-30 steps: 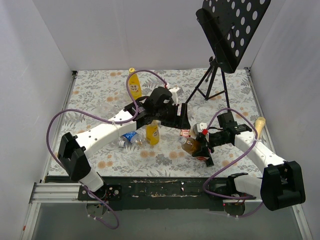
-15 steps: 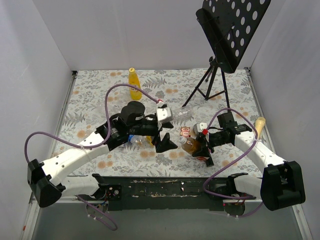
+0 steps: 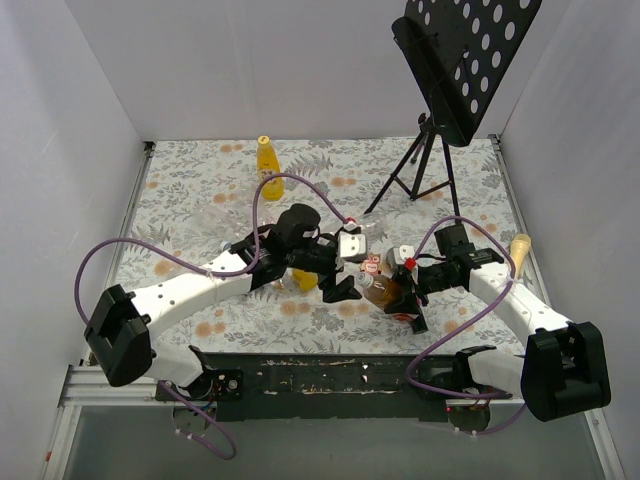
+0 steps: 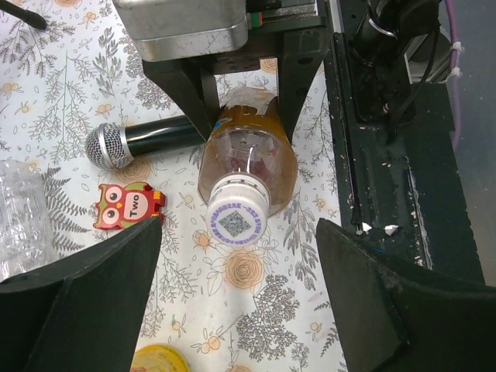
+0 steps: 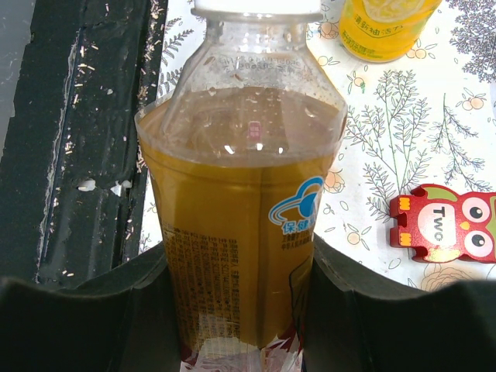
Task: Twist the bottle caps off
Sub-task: Unscrew the bottle cap from the plastic bottle.
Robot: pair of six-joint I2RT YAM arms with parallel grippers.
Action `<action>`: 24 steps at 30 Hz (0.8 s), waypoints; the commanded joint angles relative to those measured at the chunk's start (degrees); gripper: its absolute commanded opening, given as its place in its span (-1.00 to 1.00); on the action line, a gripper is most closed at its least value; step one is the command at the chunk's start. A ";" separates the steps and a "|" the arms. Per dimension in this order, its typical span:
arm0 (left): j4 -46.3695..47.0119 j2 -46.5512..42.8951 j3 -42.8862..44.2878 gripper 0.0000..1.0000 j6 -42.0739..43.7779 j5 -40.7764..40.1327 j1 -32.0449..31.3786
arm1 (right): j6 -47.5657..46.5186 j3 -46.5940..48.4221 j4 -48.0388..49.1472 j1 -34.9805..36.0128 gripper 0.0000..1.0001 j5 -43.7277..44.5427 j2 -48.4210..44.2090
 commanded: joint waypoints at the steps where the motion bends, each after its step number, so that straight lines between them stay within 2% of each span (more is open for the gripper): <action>1: 1.98 0.71 2.90 0.56 0.85 1.28 -0.46 | -0.68 0.36 -0.83 0.14 -0.97 -1.80 -0.01; 9: 1.98 2.38 3.78 0.24 -0.38 1.81 -0.72 | -0.67 0.36 -0.91 0.22 -0.97 -1.80 0.17; 13: 1.72 3.17 4.13 -0.03 -0.99 1.99 -0.81 | -0.67 0.36 -0.83 0.14 -0.97 -1.80 0.08; 14: 1.54 3.26 4.30 -0.16 -1.34 1.90 -0.89 | -0.68 0.36 -0.83 0.14 -0.97 -1.80 0.08; 18: 0.84 3.87 5.53 -0.97 -4.49 0.50 -0.81 | -0.68 0.36 -0.83 0.14 -0.97 -1.80 0.17; 21: -0.56 4.05 7.90 -1.00 -10.90 -1.78 -0.81 | -0.68 0.36 -0.91 0.14 -0.97 -1.54 0.25; 24: -3.37 4.66 11.85 -1.00 -25.02 -5.21 -0.46 | -0.68 0.36 -0.91 0.14 -0.97 -1.36 0.17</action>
